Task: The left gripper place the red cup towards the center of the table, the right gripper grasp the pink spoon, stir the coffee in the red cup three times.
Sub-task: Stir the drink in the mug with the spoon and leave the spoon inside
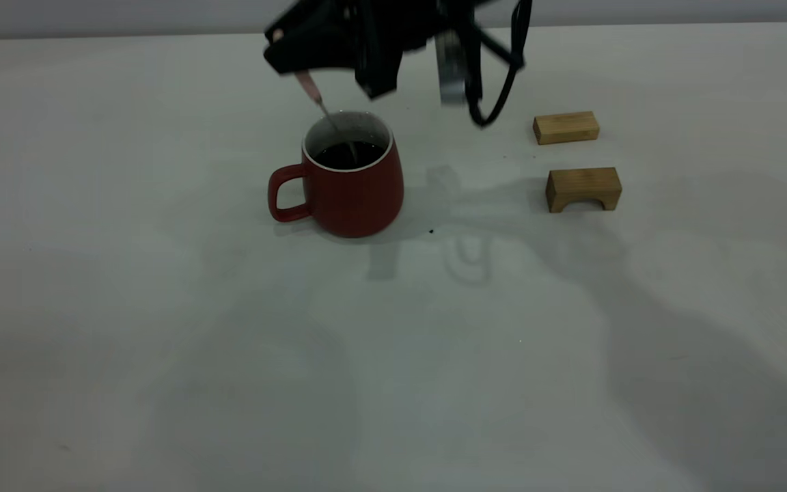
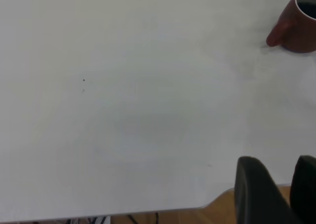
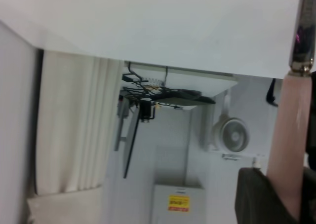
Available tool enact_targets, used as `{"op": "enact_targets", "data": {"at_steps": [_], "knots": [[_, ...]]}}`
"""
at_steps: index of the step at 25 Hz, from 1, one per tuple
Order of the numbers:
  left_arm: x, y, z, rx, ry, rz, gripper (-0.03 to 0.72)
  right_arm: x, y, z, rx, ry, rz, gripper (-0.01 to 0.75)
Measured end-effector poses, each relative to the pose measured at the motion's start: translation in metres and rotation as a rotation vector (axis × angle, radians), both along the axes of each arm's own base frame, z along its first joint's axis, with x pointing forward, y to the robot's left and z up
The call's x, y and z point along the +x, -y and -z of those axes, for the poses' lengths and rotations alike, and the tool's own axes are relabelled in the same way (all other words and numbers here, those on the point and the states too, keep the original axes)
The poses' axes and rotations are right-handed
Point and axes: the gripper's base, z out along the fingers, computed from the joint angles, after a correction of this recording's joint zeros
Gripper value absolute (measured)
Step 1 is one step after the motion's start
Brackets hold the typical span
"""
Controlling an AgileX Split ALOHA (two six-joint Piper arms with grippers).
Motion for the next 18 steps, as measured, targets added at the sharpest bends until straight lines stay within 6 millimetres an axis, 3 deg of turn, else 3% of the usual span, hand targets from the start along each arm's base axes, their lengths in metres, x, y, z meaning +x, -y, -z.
{"op": "enact_targets", "data": {"at_steps": [3, 6, 9, 13, 18], "knots": [[0.000, 0.000, 0.000, 0.000, 0.000, 0.000, 0.247, -0.001, -0.002, 0.014, 0.058, 0.001, -0.004, 0.146], [0.000, 0.000, 0.000, 0.000, 0.000, 0.000, 0.247, 0.002, -0.002, 0.015, 0.074, 0.075, -0.034, 0.146], [0.000, 0.000, 0.000, 0.000, 0.000, 0.000, 0.247, 0.010, 0.012, 0.014, 0.066, 0.085, -0.028, 0.146], [0.000, 0.000, 0.000, 0.000, 0.000, 0.000, 0.247, 0.014, 0.030, 0.017, 0.044, -0.044, 0.000, 0.146], [0.000, 0.000, 0.000, 0.000, 0.000, 0.000, 0.247, 0.008, 0.020, 0.015, 0.074, -0.027, -0.038, 0.146]]}}
